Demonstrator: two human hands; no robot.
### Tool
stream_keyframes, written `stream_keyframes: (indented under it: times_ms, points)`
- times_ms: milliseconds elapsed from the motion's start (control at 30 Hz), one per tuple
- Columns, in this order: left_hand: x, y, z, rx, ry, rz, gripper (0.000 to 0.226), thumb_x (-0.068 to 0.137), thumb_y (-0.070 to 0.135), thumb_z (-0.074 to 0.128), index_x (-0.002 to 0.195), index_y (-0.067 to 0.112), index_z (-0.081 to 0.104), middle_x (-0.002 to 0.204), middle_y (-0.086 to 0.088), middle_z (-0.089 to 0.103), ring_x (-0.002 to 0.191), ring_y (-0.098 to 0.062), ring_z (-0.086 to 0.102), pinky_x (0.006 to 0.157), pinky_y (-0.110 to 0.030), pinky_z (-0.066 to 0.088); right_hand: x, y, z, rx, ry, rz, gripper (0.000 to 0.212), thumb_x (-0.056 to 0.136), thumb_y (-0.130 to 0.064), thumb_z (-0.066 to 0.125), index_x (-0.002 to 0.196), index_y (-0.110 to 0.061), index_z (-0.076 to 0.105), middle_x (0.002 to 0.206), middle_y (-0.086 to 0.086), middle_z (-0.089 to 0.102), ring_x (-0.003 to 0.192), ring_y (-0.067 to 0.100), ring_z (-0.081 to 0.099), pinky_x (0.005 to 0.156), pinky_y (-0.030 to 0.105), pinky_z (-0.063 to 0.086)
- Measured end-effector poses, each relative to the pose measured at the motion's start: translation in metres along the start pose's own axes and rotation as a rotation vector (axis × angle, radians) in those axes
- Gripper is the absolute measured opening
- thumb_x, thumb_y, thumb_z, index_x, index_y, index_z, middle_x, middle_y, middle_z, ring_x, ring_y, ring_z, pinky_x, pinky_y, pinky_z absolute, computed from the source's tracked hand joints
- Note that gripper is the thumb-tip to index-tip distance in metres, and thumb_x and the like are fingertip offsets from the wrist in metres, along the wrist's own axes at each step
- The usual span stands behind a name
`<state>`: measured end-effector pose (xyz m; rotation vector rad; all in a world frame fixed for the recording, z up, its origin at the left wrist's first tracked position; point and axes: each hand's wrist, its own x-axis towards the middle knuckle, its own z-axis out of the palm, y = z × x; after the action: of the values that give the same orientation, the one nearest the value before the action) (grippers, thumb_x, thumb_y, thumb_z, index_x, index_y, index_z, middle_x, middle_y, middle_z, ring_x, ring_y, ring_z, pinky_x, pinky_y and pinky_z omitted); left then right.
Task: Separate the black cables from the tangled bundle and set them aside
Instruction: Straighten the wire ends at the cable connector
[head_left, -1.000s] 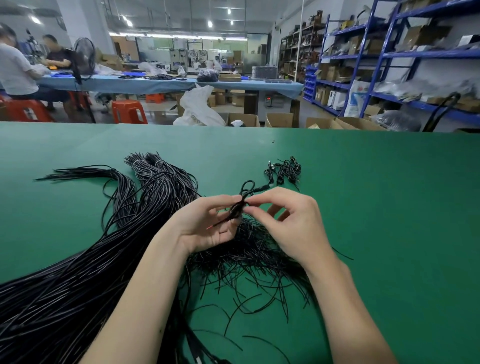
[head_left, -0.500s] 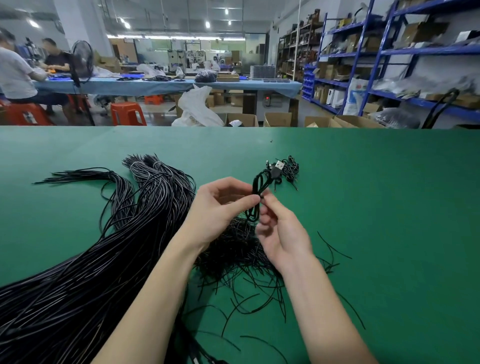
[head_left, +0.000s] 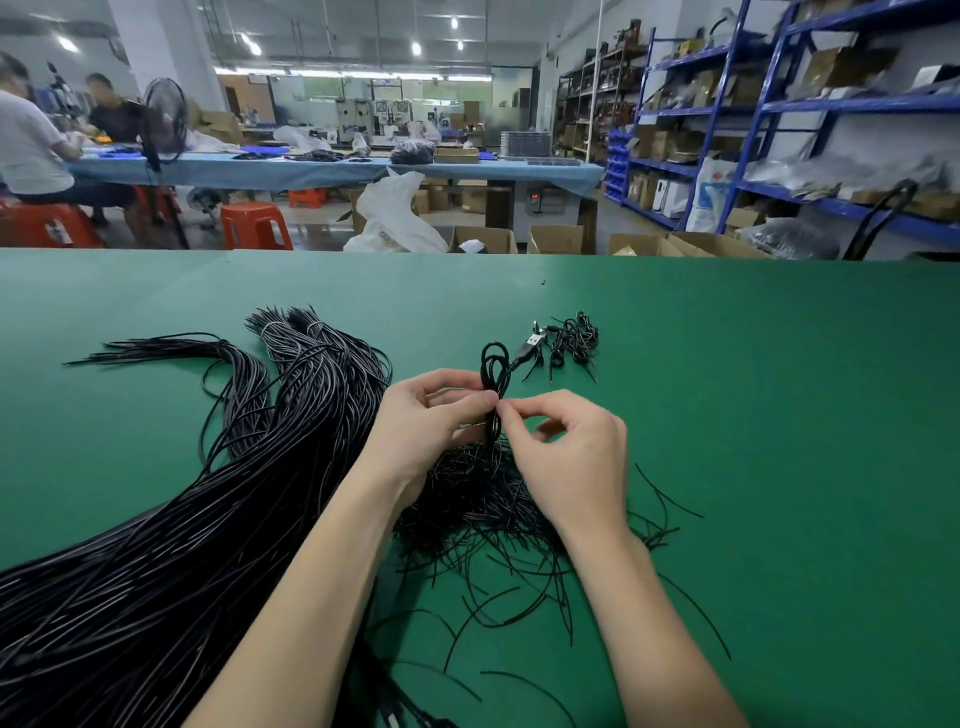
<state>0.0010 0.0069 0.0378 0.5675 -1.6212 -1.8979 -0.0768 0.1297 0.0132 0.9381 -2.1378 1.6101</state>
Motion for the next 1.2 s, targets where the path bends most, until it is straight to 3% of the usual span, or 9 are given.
stream_keyframes:
  times_ms: [233,333,400,533,700,800,933,1067,1200]
  points:
    - [0.0,-0.007,0.005,-0.058,0.111,-0.007,0.013,0.08,-0.001,0.08,0.086,0.007,0.071,0.067,0.0,0.073,0.062,-0.007,0.069,0.058,-0.017,0.054,-0.011,0.004,0.012,0.015,-0.122,-0.001,0.027,0.085,-0.042,0.076,0.105,-0.024,0.082,0.09,-0.018,0.074,0.072,0.004,0.066,0.07,0.032,0.058]
    - [0.0,-0.008,0.005,-0.092,0.101,-0.031,0.013,0.082,0.001,0.078,0.091,0.006,0.07,0.072,-0.004,0.074,0.066,-0.013,0.07,0.061,-0.02,0.056,-0.008,0.005,0.015,0.126,-0.108,0.115,0.028,0.084,-0.034,0.081,0.109,-0.022,0.08,0.089,-0.021,0.074,0.072,-0.001,0.068,0.07,0.011,0.053]
    - [0.002,-0.007,0.002,-0.099,0.038,-0.067,0.017,0.085,0.004,0.077,0.099,0.005,0.069,0.083,-0.008,0.075,0.076,-0.019,0.072,0.074,-0.025,0.059,-0.005,0.005,0.014,0.188,-0.125,0.16,0.024,0.085,-0.028,0.08,0.109,-0.029,0.077,0.086,-0.023,0.072,0.071,-0.004,0.069,0.067,0.003,0.047]
    - [0.002,-0.003,-0.008,-0.133,-0.177,-0.198,0.032,0.083,0.022,0.077,0.111,0.005,0.073,0.094,-0.006,0.073,0.089,-0.021,0.06,0.106,-0.039,0.044,-0.003,0.005,0.011,0.331,-0.307,0.183,0.025,0.092,-0.016,0.073,0.107,-0.036,0.077,0.092,-0.019,0.077,0.082,0.003,0.073,0.075,0.022,0.059]
    - [0.004,-0.002,-0.015,-0.267,-0.173,-0.219,0.023,0.064,0.02,0.083,0.087,0.021,0.081,0.085,0.0,0.065,0.071,-0.012,0.051,0.071,-0.021,0.046,-0.001,0.004,0.008,0.54,-0.358,0.336,0.021,0.095,-0.007,0.069,0.102,-0.026,0.075,0.084,-0.001,0.078,0.072,0.013,0.075,0.06,0.024,0.058]
    - [0.005,-0.007,-0.011,-0.236,-0.121,-0.164,0.029,0.068,0.016,0.082,0.097,0.016,0.076,0.087,-0.002,0.065,0.07,-0.011,0.055,0.063,-0.016,0.05,-0.001,0.006,0.008,0.508,-0.358,0.346,0.015,0.094,-0.01,0.072,0.099,-0.024,0.073,0.083,0.001,0.078,0.07,0.013,0.074,0.059,0.025,0.058]
    - [0.005,-0.01,-0.008,-0.124,-0.072,-0.069,0.03,0.084,0.006,0.077,0.113,0.006,0.071,0.091,-0.006,0.07,0.08,-0.014,0.071,0.072,-0.019,0.056,0.001,0.003,0.004,0.65,-0.378,0.509,0.01,0.097,-0.014,0.068,0.106,-0.017,0.072,0.088,0.004,0.079,0.068,0.012,0.071,0.057,0.023,0.057]
    - [0.005,-0.009,-0.009,-0.112,-0.109,-0.02,0.045,0.084,0.0,0.077,0.124,0.013,0.063,0.099,-0.008,0.077,0.092,-0.021,0.075,0.079,-0.021,0.058,0.007,0.004,-0.008,0.791,-0.407,0.69,0.016,0.1,-0.013,0.064,0.11,-0.012,0.076,0.109,0.008,0.077,0.072,0.018,0.073,0.06,0.024,0.059]
    - [0.006,-0.014,-0.011,0.025,-0.097,0.024,0.056,0.08,0.006,0.082,0.128,0.019,0.056,0.105,-0.006,0.078,0.101,-0.02,0.074,0.096,-0.032,0.053,0.008,0.009,-0.015,0.725,-0.468,0.711,0.019,0.094,-0.01,0.071,0.113,-0.011,0.073,0.096,0.002,0.077,0.079,0.022,0.074,0.067,0.027,0.061]
